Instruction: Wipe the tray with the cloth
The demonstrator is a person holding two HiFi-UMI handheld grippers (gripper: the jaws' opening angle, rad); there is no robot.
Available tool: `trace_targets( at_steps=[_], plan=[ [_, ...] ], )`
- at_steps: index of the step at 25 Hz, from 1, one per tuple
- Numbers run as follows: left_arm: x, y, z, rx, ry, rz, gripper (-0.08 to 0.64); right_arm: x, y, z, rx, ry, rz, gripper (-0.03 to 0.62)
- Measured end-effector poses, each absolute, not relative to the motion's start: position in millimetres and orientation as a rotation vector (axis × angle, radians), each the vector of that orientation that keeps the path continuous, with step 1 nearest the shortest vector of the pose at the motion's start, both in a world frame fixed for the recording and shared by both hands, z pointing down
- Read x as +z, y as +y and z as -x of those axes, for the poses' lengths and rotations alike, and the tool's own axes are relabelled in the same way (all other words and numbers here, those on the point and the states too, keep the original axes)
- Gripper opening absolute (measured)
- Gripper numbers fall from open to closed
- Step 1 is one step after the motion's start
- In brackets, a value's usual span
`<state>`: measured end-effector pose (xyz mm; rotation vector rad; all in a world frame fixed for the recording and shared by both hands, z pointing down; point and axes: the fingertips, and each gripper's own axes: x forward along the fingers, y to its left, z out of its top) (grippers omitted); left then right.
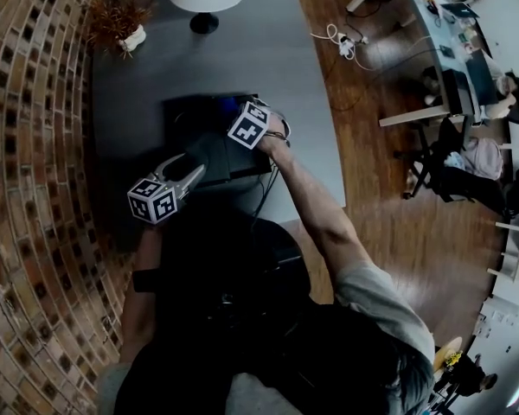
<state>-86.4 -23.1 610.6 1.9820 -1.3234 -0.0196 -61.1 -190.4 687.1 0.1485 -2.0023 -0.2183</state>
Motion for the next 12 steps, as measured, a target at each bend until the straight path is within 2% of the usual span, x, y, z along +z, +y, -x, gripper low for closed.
trace_targets(
  at_steps=[6,12],
  plan=[
    [611.3,-23.0,84.8,-0.010,-1.320,-1.978,0.244,701.2,-144.1,54.0,-0.345,-1.899,0.204,0.135],
    [610.0,-24.5,83.6,-0.004,-1.328,-1.977,0.244,700.3,-180.3,67.7,-0.428,-1.889,0.027,0.135]
  ],
)
